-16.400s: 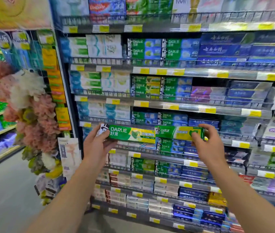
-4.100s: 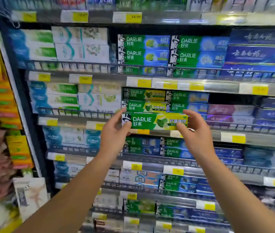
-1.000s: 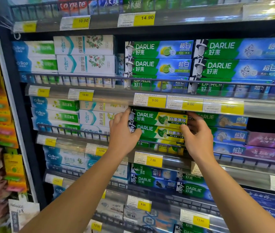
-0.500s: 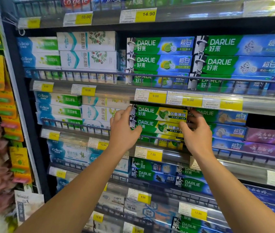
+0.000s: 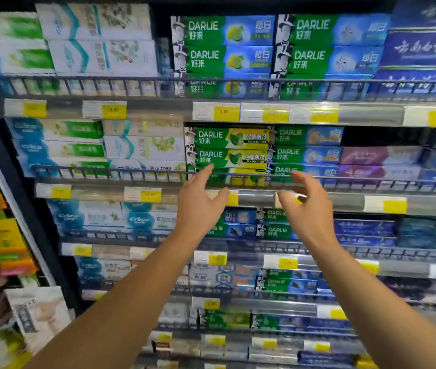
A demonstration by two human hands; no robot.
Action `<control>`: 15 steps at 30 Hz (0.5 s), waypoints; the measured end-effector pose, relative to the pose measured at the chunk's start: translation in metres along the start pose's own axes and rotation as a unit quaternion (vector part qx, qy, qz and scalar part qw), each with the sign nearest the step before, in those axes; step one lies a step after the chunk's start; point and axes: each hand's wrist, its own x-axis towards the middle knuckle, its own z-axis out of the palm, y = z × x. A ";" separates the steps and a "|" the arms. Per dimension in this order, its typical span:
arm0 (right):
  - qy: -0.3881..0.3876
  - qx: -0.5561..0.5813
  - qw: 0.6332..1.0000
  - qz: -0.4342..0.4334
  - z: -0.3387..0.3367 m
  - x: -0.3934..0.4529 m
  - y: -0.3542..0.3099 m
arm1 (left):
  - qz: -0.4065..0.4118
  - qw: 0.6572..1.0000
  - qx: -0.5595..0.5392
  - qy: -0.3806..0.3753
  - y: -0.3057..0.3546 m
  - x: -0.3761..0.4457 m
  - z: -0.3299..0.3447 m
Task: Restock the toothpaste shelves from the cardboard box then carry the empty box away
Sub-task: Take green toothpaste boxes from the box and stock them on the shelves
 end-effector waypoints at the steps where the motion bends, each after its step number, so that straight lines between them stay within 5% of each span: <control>1: -0.008 -0.016 1.000 0.009 -0.005 -0.015 0.005 | -0.002 1.000 -0.013 -0.022 0.000 -0.012 0.006; 15: -0.079 -0.173 0.968 0.161 -0.150 -0.228 0.117 | -0.042 0.951 -0.027 -0.304 0.052 -0.226 0.120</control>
